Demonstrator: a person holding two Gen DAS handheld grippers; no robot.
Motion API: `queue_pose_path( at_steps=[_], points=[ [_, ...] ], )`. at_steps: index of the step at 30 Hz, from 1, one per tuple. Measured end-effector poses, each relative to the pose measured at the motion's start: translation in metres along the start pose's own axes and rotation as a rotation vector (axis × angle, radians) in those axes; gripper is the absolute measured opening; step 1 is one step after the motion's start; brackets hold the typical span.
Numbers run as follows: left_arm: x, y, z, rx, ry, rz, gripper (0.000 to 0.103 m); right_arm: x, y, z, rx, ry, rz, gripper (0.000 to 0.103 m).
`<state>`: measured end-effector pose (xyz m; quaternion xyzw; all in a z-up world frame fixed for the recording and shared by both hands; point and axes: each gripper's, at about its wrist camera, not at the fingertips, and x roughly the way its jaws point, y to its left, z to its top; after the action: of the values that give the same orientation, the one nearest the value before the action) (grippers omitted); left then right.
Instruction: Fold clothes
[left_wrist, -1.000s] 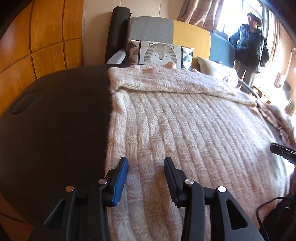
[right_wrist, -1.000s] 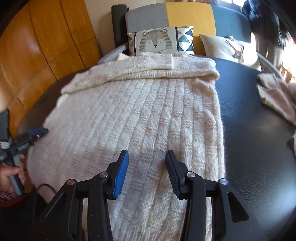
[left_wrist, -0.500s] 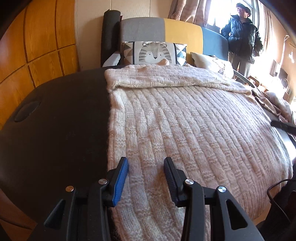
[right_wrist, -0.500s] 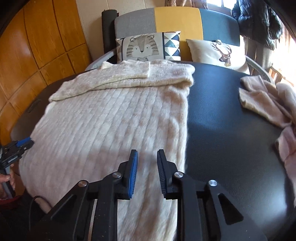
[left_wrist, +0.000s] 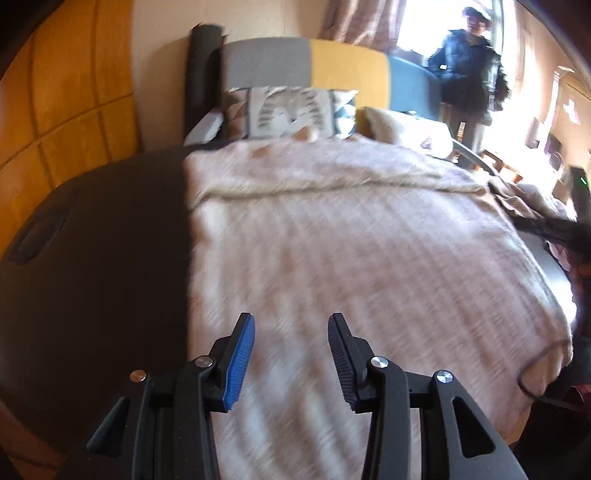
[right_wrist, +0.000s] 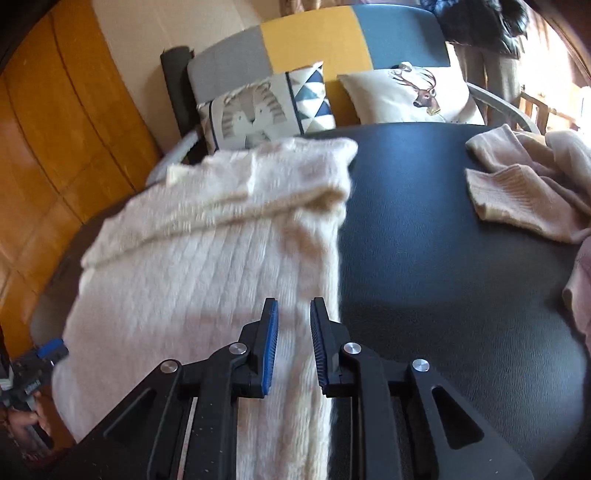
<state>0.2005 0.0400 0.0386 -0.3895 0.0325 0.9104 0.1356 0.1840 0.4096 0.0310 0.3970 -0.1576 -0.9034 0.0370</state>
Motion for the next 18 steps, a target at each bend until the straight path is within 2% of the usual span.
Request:
queue_pose_path(
  at_steps=[2, 4, 6, 10, 13, 14, 15, 16, 18],
  points=[
    [0.006, -0.021, 0.016, 0.045, -0.015, -0.040, 0.042, 0.013, -0.011, 0.018, 0.054, 0.008, 0.009, 0.022],
    [0.013, -0.049, 0.032, 0.099, -0.026, -0.105, 0.042, 0.031, -0.022, 0.037, 0.123, 0.050, 0.039, 0.027],
    [0.022, -0.082, 0.045, 0.168, -0.023, -0.181, 0.042, 0.048, -0.031, 0.051, 0.180, 0.091, 0.072, 0.027],
    [0.038, -0.169, 0.055, 0.409, -0.021, -0.310, 0.042, 0.072, -0.038, 0.064, 0.231, 0.159, 0.087, 0.027],
    [0.048, -0.216, 0.047, 0.557, -0.018, -0.338, 0.042, 0.083, -0.046, 0.067, 0.292, 0.193, 0.113, 0.027],
    [0.052, -0.223, 0.044, 0.571, 0.003, -0.344, 0.042, 0.085, -0.047, 0.067, 0.298, 0.199, 0.115, 0.026],
    [0.057, -0.226, 0.041, 0.568, 0.032, -0.354, 0.042, 0.086, -0.048, 0.067, 0.294, 0.203, 0.112, 0.019],
    [0.063, -0.227, 0.038, 0.552, 0.062, -0.369, 0.042, 0.088, -0.048, 0.068, 0.291, 0.207, 0.109, 0.008],
    [0.066, -0.219, 0.036, 0.485, 0.078, -0.401, 0.042, 0.085, -0.047, 0.070, 0.258, 0.178, 0.086, 0.006]
  ],
)
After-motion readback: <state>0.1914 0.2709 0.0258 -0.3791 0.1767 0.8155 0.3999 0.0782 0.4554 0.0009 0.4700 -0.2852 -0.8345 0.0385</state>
